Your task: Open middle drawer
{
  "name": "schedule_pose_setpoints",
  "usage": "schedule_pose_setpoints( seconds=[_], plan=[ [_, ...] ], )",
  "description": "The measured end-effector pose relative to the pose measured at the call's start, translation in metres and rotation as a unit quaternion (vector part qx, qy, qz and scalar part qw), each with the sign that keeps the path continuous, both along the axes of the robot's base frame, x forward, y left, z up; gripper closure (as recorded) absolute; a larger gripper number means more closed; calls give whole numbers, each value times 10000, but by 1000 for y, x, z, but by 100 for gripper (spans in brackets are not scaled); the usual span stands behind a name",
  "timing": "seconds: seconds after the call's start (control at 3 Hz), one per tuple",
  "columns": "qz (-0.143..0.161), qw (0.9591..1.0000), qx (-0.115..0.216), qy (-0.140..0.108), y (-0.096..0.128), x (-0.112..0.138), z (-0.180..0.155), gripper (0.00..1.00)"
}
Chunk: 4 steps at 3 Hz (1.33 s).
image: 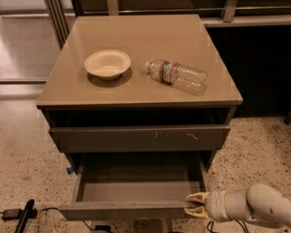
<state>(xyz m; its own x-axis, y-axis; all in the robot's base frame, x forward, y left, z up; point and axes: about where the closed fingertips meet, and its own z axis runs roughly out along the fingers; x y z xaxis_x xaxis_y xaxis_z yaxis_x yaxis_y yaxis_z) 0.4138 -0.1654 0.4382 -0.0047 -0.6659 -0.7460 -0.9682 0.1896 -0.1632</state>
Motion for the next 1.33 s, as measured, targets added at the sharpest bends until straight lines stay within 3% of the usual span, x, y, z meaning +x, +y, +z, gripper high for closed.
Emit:
schedule_pose_setpoints(
  seconds=[1.33],
  plan=[
    [70,9999,-63,50,-9,-45,12,98]
  ],
)
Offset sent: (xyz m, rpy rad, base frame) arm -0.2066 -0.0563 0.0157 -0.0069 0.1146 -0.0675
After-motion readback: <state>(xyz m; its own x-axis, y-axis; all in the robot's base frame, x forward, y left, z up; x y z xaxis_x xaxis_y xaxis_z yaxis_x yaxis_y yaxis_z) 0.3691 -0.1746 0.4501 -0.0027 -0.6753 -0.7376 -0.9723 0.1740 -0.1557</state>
